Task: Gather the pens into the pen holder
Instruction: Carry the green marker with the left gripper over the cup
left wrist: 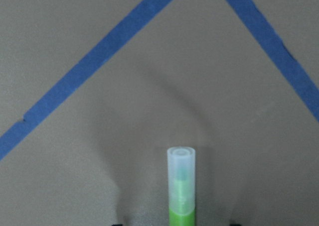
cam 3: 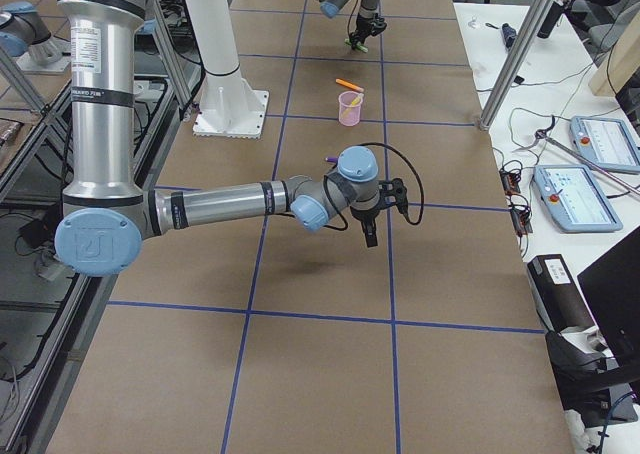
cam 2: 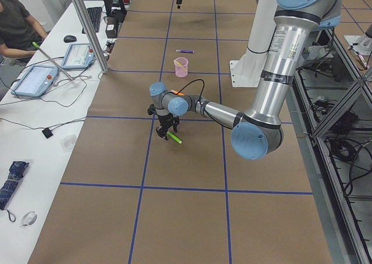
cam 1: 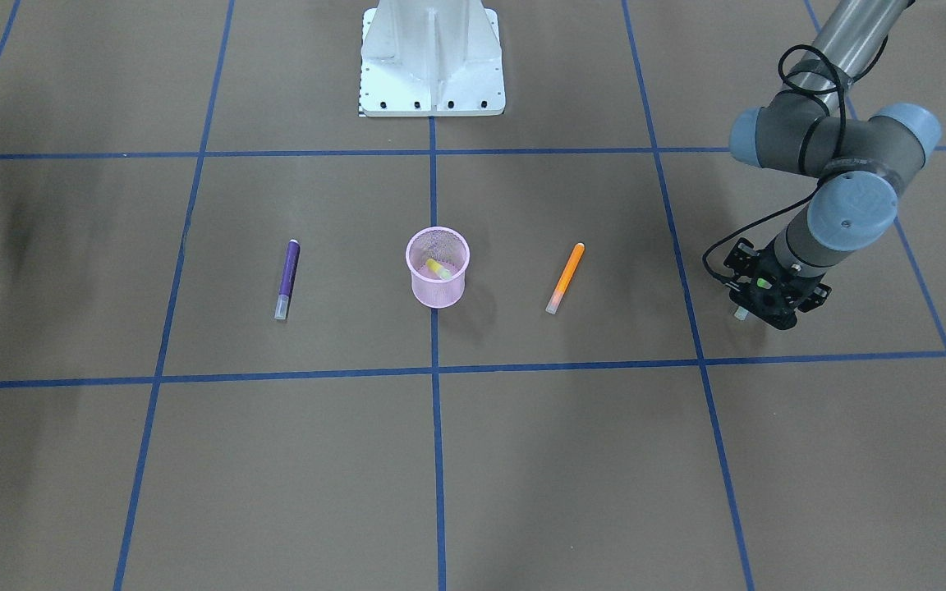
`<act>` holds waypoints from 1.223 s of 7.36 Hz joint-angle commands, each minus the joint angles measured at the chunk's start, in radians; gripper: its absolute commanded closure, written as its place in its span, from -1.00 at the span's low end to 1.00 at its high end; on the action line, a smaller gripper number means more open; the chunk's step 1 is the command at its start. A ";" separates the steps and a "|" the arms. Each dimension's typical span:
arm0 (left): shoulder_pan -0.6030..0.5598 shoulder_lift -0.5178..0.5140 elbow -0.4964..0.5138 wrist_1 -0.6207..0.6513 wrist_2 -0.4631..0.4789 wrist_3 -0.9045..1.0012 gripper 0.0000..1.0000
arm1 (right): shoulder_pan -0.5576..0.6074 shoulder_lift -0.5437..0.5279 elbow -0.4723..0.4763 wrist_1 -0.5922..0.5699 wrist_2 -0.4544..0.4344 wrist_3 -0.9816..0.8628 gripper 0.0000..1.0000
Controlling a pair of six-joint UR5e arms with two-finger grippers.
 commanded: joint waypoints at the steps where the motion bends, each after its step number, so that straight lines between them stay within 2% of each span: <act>1: -0.003 0.004 -0.006 -0.001 0.002 0.002 1.00 | 0.000 0.001 0.001 0.000 0.000 0.004 -1.00; 3: -0.006 0.004 -0.027 -0.001 0.002 0.000 1.00 | 0.000 0.001 0.000 0.000 -0.002 0.004 -1.00; 5: -0.005 0.001 -0.095 0.020 -0.001 -0.015 1.00 | 0.000 0.003 0.000 0.000 -0.003 0.006 -1.00; 7: -0.005 -0.089 -0.197 0.200 -0.011 -0.031 1.00 | 0.002 0.004 0.000 0.000 -0.006 0.004 -1.00; 9: 0.024 -0.181 -0.308 0.252 -0.001 -0.091 1.00 | 0.005 0.006 -0.005 0.000 -0.011 0.000 -1.00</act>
